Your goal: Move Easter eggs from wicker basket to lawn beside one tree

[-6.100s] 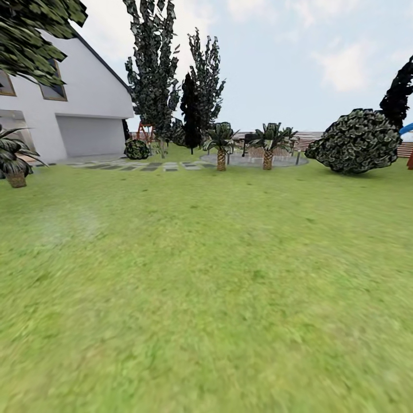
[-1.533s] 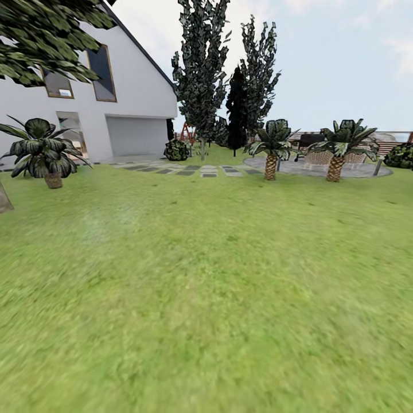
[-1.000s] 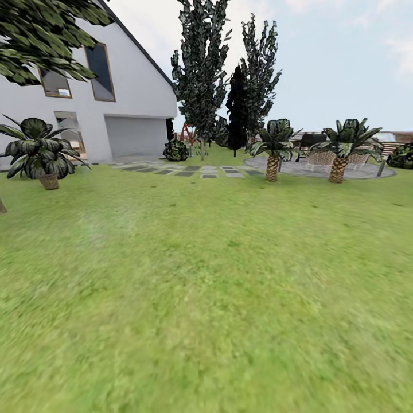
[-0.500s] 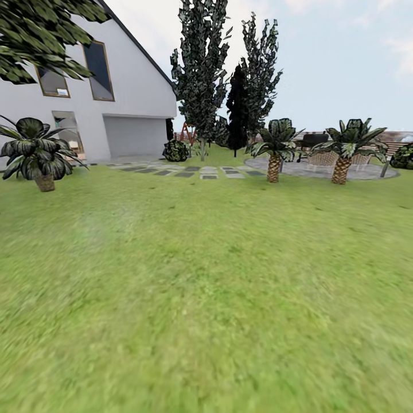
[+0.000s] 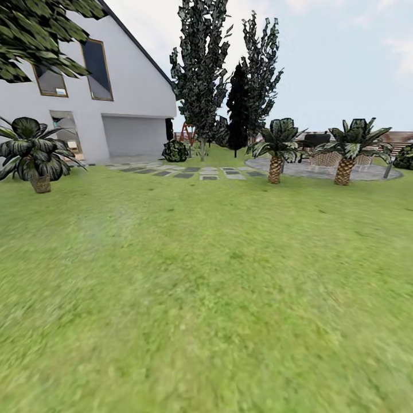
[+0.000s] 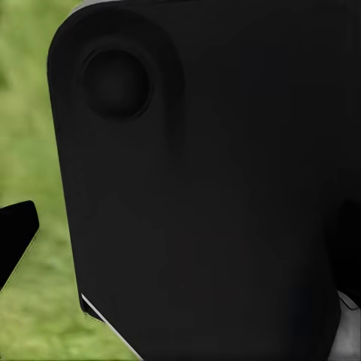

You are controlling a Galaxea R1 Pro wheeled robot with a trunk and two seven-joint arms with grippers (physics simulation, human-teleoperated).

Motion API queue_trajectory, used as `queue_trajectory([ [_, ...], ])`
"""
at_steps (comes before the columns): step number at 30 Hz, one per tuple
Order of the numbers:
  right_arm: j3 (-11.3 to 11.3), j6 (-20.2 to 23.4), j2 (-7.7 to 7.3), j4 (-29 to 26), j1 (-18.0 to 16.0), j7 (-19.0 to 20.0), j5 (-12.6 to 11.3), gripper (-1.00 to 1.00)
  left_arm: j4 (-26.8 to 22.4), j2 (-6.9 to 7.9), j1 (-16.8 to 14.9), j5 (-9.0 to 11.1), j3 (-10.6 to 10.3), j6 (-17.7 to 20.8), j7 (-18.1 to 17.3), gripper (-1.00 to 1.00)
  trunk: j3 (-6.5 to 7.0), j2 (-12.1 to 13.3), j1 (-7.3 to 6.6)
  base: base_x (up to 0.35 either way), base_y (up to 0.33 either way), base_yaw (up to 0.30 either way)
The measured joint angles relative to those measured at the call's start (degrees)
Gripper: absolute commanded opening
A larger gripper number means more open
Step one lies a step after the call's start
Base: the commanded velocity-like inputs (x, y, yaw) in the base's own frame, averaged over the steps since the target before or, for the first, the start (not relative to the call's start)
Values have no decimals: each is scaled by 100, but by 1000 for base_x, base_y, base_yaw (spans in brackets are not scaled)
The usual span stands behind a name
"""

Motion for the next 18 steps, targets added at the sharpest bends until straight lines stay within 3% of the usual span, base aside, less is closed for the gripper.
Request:
queue_trajectory([
  [13,-1,0,0,0,0,3,-1,100,0,0,0,0,1,0,0,100,0,0,0,340,0,4],
  [18,-4,11,0,0,0,-6,-6,100,0,0,0,0,1,0,0,100,0,0,0,340,0,204],
])
